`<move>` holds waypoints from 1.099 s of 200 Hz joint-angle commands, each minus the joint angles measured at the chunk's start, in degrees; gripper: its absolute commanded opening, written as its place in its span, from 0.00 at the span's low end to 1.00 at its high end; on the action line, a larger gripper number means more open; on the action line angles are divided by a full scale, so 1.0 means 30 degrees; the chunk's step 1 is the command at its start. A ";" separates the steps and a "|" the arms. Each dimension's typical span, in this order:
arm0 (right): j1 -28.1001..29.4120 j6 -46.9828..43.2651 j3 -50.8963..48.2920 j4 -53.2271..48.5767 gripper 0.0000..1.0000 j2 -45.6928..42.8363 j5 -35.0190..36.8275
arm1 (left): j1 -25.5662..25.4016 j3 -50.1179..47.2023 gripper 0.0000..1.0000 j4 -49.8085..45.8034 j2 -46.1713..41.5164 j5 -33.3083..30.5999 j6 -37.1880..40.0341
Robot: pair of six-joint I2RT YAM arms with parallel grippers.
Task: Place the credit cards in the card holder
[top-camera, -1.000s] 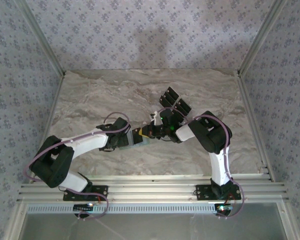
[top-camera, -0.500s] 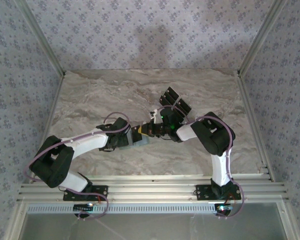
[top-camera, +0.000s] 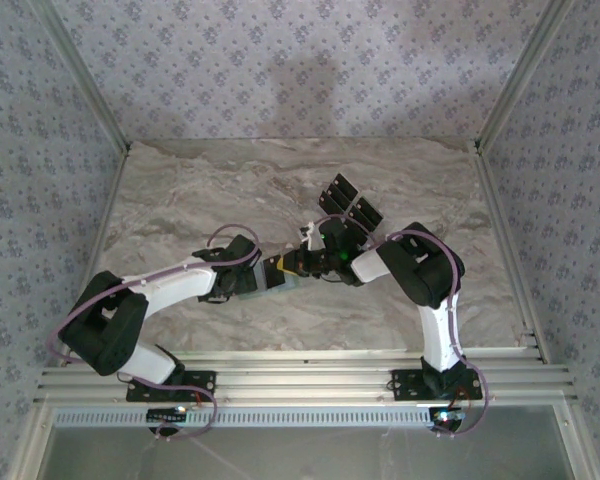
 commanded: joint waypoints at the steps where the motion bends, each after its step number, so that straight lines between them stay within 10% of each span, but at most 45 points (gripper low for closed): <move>1: 0.0134 -0.0085 0.0388 0.0508 0.00 0.0524 -0.0069 | -0.0100 -0.0552 0.97 -0.1492 0.0186 -0.0316 -0.0105; 220: 0.0503 0.1993 0.0464 0.2814 0.00 0.1212 -0.0639 | -0.0153 -0.0596 0.97 -0.1551 0.0180 -0.0348 -0.0190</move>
